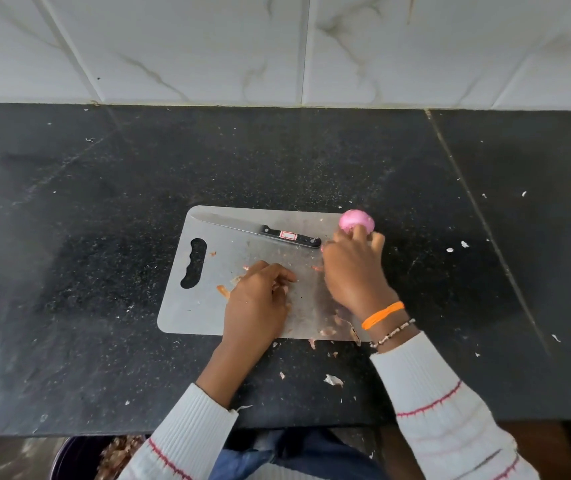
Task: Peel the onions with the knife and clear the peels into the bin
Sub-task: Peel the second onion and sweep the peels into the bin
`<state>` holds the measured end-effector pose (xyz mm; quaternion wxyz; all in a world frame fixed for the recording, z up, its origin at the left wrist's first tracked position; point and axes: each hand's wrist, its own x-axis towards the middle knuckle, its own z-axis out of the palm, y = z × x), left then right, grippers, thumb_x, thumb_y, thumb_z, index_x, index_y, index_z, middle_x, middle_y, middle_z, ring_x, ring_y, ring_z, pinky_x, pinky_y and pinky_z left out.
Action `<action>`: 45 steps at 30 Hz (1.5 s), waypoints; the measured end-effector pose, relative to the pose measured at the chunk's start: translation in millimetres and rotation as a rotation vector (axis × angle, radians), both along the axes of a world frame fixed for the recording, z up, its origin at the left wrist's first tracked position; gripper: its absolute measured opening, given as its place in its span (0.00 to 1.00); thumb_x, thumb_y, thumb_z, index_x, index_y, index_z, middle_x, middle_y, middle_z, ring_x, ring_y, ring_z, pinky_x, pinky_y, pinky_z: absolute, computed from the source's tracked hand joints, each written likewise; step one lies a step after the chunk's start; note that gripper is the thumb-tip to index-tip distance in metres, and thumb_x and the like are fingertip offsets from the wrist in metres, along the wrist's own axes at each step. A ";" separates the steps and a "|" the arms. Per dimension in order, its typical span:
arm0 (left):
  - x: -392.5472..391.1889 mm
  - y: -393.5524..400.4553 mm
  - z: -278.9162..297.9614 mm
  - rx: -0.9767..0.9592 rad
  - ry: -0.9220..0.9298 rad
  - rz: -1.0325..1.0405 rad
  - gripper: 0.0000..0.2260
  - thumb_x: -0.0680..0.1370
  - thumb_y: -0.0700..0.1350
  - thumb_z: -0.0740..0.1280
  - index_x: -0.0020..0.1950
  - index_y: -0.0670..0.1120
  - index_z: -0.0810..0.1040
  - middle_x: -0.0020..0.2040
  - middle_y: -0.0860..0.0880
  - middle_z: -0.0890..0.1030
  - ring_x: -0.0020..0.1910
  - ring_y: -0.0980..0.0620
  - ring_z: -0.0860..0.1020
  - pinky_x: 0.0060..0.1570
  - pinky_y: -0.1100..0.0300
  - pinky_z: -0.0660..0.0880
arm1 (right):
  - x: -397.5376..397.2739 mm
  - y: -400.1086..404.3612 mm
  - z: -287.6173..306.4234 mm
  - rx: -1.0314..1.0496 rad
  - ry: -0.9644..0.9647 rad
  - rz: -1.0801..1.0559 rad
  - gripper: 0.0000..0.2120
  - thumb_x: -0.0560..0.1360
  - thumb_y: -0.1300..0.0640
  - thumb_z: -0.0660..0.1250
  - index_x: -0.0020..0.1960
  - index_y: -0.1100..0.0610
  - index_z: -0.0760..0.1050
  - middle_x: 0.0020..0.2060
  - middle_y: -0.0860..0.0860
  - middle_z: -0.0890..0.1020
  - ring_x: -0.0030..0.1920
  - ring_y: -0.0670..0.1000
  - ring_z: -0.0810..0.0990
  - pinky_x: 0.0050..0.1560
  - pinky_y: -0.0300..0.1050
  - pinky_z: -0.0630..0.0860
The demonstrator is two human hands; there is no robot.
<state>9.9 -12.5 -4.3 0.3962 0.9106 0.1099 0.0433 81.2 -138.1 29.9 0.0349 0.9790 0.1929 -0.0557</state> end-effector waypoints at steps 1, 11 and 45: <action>0.3 -0.6 0.2 0.005 -0.010 -0.002 0.13 0.73 0.31 0.62 0.48 0.46 0.80 0.45 0.53 0.76 0.37 0.59 0.74 0.35 0.74 0.69 | -4.7 1.8 -0.9 -0.014 0.001 0.008 0.13 0.77 0.64 0.55 0.56 0.57 0.76 0.60 0.54 0.72 0.63 0.61 0.63 0.62 0.58 0.59; 0.0 -5.0 -0.5 0.032 -0.056 -0.026 0.13 0.73 0.30 0.63 0.47 0.46 0.81 0.44 0.53 0.76 0.39 0.62 0.72 0.37 0.77 0.67 | -36.5 -37.9 10.4 0.313 0.101 -0.226 0.23 0.74 0.51 0.68 0.67 0.50 0.68 0.62 0.50 0.69 0.61 0.56 0.65 0.57 0.52 0.71; -30.2 4.3 -20.9 0.017 0.225 0.010 0.45 0.65 0.72 0.35 0.76 0.47 0.39 0.76 0.51 0.36 0.69 0.60 0.30 0.68 0.60 0.31 | -57.8 -4.7 -40.0 0.515 0.285 0.155 0.25 0.83 0.56 0.50 0.77 0.58 0.44 0.77 0.52 0.48 0.76 0.47 0.43 0.74 0.47 0.34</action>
